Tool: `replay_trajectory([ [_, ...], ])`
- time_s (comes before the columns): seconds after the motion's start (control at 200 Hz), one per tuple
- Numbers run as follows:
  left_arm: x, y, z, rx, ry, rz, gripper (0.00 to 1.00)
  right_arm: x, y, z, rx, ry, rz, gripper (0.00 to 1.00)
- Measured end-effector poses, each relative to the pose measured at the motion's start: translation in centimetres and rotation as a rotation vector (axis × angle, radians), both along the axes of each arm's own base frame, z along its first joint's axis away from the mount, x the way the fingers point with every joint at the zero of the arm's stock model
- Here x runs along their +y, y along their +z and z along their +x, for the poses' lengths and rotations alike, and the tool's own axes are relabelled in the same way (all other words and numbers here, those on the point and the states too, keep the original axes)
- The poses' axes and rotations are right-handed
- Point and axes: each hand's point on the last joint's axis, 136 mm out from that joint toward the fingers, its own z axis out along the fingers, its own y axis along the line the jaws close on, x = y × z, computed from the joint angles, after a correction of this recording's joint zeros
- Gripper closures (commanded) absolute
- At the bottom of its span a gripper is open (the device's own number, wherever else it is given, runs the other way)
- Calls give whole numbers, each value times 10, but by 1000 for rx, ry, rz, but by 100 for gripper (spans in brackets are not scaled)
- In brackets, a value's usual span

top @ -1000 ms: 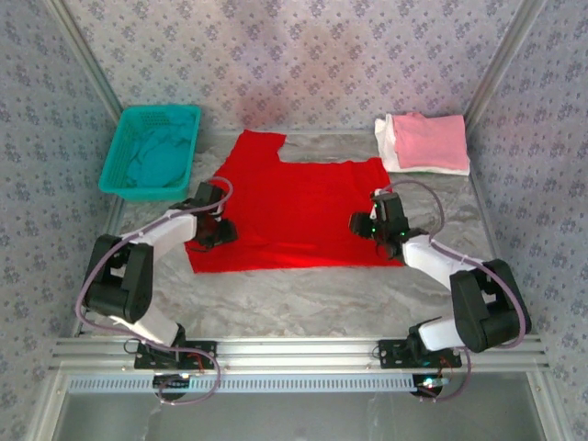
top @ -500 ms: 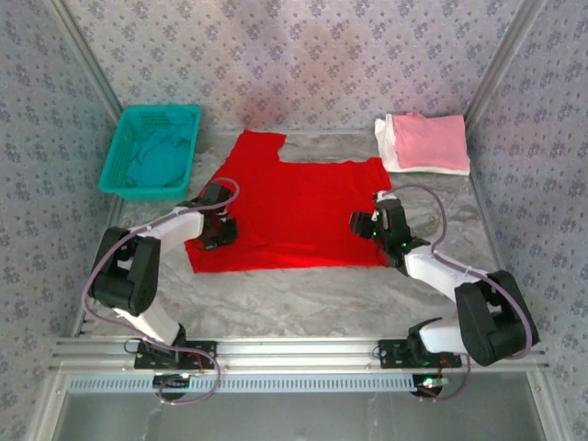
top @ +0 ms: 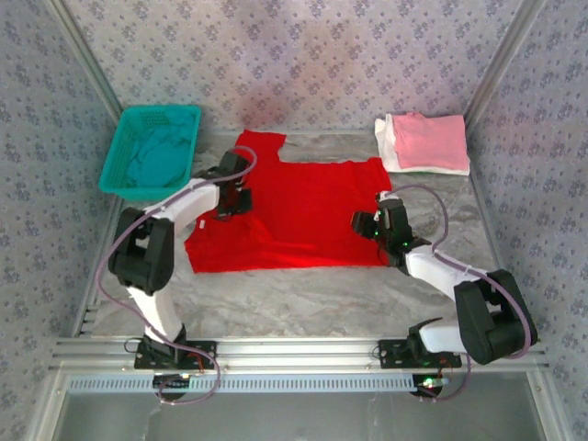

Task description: Fold and stack the t-shirts

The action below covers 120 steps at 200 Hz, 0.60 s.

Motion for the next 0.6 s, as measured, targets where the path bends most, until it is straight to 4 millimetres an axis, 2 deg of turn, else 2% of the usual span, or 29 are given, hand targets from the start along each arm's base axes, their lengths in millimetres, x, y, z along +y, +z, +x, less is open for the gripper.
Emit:
replay_trajectory([
  [0.12, -20, 4, 28, -30, -49, 35, 82, -1, -6, -1, 19, -1, 3, 43],
  [0.205, -28, 5, 43, -48, -77, 78, 67, 0, -12, -2, 41, 4, 5, 43],
  [0.29, -31, 7, 51, -60, -102, 127, 58, 2, -17, -3, 60, 13, 8, 43],
  [0.4, -31, 13, 50, -82, -126, 182, 58, 4, -21, -3, 74, 22, 11, 43],
  [0.475, -30, 18, 47, -103, -135, 200, 53, 5, -22, -3, 77, 26, 13, 43],
  [0.6, -19, 27, 26, -116, -140, 183, 54, 6, -25, -2, 85, 31, 15, 43],
])
